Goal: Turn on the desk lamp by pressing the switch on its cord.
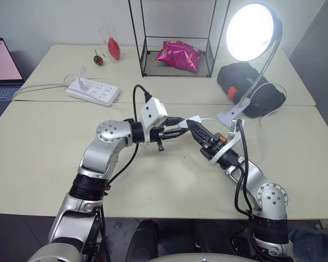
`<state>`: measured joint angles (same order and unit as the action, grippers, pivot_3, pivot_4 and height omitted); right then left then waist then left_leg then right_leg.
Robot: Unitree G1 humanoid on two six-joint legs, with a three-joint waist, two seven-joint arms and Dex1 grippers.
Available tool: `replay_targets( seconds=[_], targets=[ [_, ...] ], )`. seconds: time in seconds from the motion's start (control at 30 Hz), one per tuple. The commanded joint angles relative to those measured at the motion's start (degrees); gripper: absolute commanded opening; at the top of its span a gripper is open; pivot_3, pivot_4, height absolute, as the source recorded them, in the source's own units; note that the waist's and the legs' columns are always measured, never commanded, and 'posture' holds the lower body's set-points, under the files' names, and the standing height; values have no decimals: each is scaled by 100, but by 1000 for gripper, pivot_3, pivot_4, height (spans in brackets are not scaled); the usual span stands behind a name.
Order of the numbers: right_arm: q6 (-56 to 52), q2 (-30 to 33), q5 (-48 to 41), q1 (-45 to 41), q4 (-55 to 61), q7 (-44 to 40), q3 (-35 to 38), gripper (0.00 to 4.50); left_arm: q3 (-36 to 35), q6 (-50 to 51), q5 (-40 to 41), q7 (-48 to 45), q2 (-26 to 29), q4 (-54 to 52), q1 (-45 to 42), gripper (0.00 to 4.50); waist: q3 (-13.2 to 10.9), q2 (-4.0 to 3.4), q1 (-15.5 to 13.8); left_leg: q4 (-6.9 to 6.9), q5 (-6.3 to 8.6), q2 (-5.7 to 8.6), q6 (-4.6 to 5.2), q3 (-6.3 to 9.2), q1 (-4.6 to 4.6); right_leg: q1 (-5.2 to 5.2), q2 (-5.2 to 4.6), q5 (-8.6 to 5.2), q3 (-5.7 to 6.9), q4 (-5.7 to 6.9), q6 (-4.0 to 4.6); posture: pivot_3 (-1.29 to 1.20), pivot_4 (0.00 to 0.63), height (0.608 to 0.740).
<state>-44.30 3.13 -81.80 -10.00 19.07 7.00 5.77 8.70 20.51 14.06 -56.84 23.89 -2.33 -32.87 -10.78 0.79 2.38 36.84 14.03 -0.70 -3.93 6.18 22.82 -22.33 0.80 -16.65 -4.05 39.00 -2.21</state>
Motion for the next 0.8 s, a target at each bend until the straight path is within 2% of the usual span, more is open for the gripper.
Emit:
replay_targets(
  seconds=[0.03,0.07,0.27,0.53,0.67,0.8],
  targets=[
    [-74,344,-103,64,456,-192,83,4290,22,-214,-51,88,4,-39,-33,1060,0,0,-1,0,0,0,0,0,0,0,0,0,0,0,0,0,150,740],
    [-174,652,91,137,635,-342,39,4499,46,-284,-120,132,-14,43,-51,1060,0,0,-1,0,0,0,0,0,0,0,0,0,0,0,0,0,150,740],
    [-384,2625,1658,419,1696,-1486,-379,4500,370,-973,-724,382,-150,975,-195,1060,-3,-3,-44,1,0,6,0,-5,1,-1,-3,-1,-2,-4,-2,0,150,740],
    [36,4210,3582,227,2178,-2630,-873,4500,665,-1946,-1275,717,-680,2699,-549,1060,-4,0,-51,5,0,5,0,-4,2,0,0,0,0,-5,-4,0,150,740],
    [225,4315,3965,175,2038,-2942,-890,4500,681,-2296,-1468,873,-849,3424,-764,1060,-7,6,-54,6,0,7,0,-2,4,0,0,0,1,-8,-5,0,150,740],
    [369,4346,4223,277,1870,-3246,-763,4500,667,-2479,-1529,898,-944,3709,-822,1060,-7,6,-55,4,0,6,0,-2,6,-1,0,0,1,-8,-5,0,150,740]
  ],
)
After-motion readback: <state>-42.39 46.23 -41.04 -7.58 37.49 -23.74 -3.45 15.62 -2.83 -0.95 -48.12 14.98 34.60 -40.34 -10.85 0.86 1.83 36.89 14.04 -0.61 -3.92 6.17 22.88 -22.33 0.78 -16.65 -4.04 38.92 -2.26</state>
